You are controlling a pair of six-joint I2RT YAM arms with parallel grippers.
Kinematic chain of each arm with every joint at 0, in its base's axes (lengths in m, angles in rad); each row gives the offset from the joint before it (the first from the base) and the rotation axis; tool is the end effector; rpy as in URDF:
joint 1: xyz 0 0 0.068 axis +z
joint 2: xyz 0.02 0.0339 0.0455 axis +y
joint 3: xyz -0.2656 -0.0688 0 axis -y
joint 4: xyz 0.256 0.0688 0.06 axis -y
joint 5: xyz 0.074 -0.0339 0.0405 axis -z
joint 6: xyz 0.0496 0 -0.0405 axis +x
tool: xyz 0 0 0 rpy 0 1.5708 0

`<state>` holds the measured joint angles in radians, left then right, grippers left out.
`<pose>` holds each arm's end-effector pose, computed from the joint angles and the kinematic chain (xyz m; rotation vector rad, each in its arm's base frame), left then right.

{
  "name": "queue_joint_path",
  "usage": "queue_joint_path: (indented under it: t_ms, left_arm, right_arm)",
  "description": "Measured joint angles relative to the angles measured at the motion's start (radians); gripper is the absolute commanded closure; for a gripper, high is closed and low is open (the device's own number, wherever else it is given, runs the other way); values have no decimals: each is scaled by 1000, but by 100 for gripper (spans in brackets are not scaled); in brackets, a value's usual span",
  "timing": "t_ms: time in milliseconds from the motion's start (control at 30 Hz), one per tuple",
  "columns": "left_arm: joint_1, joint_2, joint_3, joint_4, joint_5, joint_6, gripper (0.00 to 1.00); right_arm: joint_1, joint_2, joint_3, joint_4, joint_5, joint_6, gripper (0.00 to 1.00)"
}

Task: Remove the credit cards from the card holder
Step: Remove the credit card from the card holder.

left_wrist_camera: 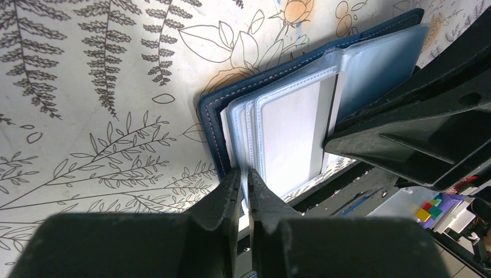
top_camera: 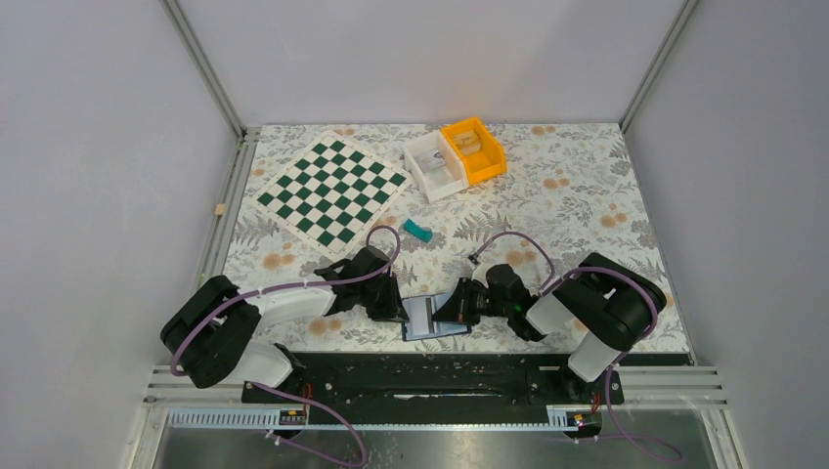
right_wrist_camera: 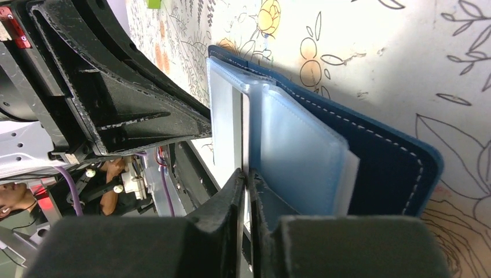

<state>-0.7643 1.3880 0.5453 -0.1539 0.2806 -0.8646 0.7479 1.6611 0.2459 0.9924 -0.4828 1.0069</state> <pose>0.1731 -0.1850 0.1214 -0.0239 2.8180 -0.8776 0.1679 0.1872 0.0860 -0.0661 2.3289 1.5063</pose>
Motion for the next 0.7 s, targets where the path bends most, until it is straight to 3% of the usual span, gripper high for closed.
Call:
queue_joint_path:
  t_ms: [67, 700]
  left_arm:
    - [2, 1, 0, 0, 3, 0, 91]
    - [2, 19, 12, 0, 3, 1, 91]
  right_arm:
    - [-1, 1, 0, 0, 0, 0, 100]
    - [-15, -41, -15, -18, -5, 11, 100]
